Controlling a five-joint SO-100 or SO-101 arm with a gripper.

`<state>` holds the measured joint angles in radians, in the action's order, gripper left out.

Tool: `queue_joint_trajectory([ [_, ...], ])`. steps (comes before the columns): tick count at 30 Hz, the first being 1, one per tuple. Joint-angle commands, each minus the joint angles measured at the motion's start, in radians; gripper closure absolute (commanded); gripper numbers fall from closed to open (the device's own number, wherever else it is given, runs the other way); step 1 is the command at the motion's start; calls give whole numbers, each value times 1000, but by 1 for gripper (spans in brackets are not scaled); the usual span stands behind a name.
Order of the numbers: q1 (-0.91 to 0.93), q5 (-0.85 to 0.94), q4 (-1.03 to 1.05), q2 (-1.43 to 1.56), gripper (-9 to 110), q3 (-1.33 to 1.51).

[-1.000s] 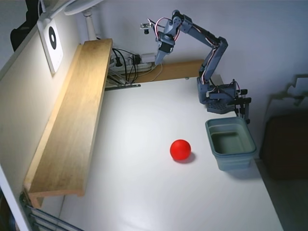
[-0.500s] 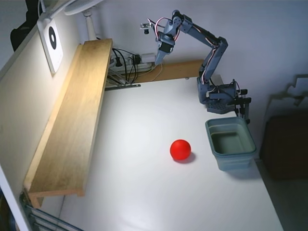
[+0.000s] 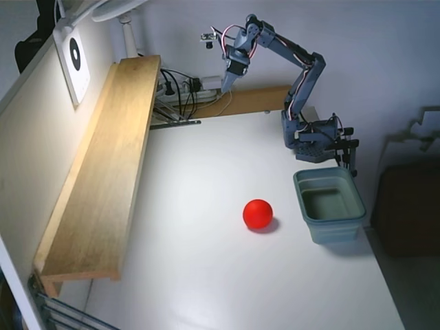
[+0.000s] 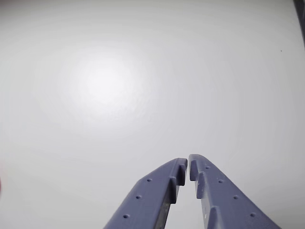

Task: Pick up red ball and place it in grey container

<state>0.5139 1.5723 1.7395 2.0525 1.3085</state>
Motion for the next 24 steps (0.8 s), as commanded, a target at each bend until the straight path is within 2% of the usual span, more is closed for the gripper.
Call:
queue_joint_trajectory([
  [1,10,-2,6,29,104,14],
  [16,10,-2,6,29,104,14],
  [17,10,-2,6,29,63,14],
  [24,10,-2,6,29,63,14],
])
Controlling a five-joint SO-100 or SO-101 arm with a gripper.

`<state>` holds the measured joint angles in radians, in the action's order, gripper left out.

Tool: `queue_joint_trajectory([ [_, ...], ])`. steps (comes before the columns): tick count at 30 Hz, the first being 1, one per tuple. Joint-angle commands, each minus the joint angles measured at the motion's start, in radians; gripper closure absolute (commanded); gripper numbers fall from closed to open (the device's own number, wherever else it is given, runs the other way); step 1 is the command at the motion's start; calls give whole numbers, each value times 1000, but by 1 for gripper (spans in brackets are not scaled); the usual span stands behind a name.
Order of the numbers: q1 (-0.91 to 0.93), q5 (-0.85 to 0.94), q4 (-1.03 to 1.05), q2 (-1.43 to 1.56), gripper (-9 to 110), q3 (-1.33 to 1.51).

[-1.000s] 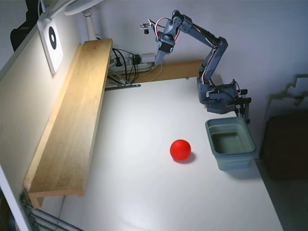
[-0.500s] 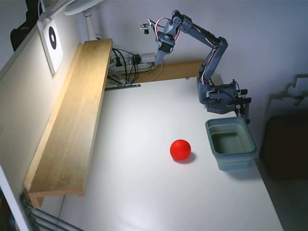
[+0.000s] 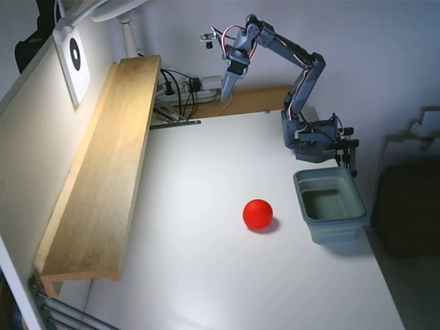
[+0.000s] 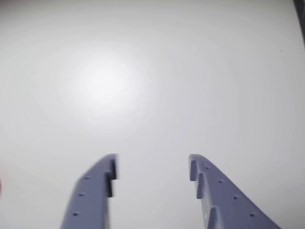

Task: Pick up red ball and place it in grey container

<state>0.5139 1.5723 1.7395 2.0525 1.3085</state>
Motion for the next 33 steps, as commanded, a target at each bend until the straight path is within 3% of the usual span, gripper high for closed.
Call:
queue_joint_trajectory([
  [1,10,-2,6,29,63,14],
  [4,-14,-2,6,29,63,14],
  [33,-873,-2,6,29,63,14],
])
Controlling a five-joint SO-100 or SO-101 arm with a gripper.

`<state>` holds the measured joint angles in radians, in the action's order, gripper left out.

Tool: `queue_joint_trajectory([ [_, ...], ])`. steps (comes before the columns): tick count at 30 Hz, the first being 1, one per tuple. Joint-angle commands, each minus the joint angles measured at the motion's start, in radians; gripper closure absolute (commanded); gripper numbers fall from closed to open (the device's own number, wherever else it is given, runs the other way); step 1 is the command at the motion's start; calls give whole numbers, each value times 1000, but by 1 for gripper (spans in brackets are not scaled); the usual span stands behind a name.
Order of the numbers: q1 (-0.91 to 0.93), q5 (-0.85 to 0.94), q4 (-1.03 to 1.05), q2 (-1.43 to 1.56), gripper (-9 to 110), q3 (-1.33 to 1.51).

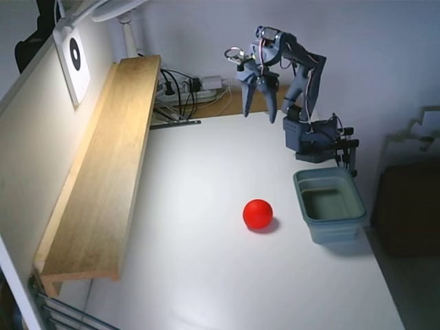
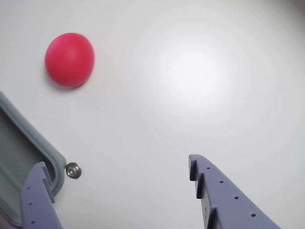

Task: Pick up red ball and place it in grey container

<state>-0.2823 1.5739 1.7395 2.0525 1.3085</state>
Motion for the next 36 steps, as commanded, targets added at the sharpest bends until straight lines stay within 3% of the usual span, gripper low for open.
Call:
queue_joint_trajectory([
  [1,-92,-3,6,29,63,14],
  [11,-138,-3,6,22,63,12],
  [36,-138,-3,-99,-439,63,-288],
])
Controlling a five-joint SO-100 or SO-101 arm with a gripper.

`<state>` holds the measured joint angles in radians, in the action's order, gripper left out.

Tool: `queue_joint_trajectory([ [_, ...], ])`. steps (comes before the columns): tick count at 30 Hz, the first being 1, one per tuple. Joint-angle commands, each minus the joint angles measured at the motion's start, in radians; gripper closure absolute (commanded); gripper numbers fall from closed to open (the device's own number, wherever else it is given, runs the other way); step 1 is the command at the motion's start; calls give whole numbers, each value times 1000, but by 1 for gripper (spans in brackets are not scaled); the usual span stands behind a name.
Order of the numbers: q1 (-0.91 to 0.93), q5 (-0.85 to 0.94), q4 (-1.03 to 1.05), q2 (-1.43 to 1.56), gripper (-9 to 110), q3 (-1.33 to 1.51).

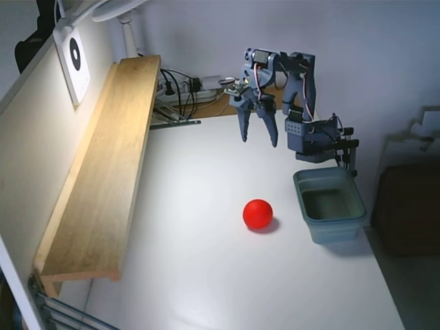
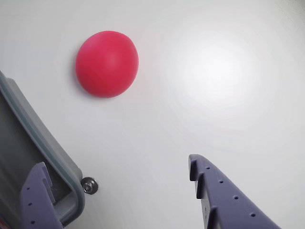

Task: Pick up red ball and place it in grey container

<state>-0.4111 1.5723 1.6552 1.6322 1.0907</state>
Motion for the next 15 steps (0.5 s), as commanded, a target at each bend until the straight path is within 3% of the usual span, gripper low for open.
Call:
queue_joint_trajectory([
  [1,-10,-2,-16,-45,63,-95],
  [15,-82,-2,-11,-153,63,-209],
])
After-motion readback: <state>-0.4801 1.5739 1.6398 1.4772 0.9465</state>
